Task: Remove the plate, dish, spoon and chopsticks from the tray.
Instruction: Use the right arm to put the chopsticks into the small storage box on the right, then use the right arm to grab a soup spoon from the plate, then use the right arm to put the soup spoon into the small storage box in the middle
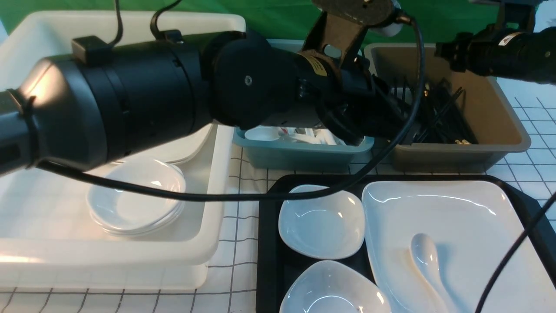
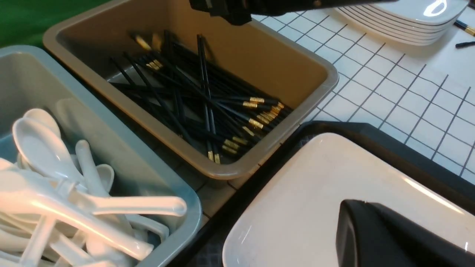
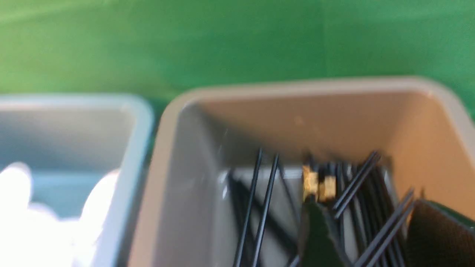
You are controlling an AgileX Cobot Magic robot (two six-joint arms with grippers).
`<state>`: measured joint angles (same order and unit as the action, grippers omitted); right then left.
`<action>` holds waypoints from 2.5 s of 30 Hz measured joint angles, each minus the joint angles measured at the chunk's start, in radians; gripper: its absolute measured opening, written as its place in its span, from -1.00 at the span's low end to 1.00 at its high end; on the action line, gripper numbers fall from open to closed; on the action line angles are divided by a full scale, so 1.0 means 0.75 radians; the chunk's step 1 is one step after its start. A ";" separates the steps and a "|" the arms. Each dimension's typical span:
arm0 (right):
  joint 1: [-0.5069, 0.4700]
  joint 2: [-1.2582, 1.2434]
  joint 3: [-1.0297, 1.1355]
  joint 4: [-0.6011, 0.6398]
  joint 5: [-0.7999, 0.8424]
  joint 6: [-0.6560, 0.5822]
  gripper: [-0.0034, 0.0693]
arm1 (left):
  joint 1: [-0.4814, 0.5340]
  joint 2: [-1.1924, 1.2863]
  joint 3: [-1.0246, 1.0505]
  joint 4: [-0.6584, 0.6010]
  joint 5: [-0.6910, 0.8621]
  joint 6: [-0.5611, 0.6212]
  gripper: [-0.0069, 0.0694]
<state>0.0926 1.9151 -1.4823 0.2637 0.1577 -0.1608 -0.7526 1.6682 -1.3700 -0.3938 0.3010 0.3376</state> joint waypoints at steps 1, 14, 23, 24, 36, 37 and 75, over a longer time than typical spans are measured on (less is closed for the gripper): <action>0.000 -0.050 0.000 0.000 0.119 -0.001 0.03 | 0.000 0.000 0.000 -0.001 0.027 -0.001 -0.83; 0.129 -0.445 0.189 -0.033 1.302 -0.031 0.00 | 0.000 0.000 0.000 -0.004 0.705 -0.001 -0.83; 0.414 -0.457 0.659 -0.158 1.106 0.098 0.35 | -0.017 0.000 -0.001 0.009 0.839 -0.001 -0.83; 0.430 -0.457 0.687 -0.176 1.075 0.125 0.35 | -0.029 0.000 -0.001 0.019 0.848 -0.001 -0.83; 0.462 -0.438 0.889 -0.237 0.822 0.214 0.29 | -0.147 0.000 -0.001 0.091 0.803 -0.001 -0.83; 0.462 -0.424 0.891 -0.237 0.812 0.214 0.20 | -0.145 0.000 -0.001 0.098 0.790 -0.001 -0.83; 0.462 0.406 -0.916 -0.176 1.062 0.128 0.09 | 0.299 -0.196 -0.201 0.223 0.643 -0.266 -0.83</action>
<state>0.4389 2.2198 -2.1690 0.1318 0.9544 -0.0650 -0.5286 1.5209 -1.5209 -0.2264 0.7831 0.1378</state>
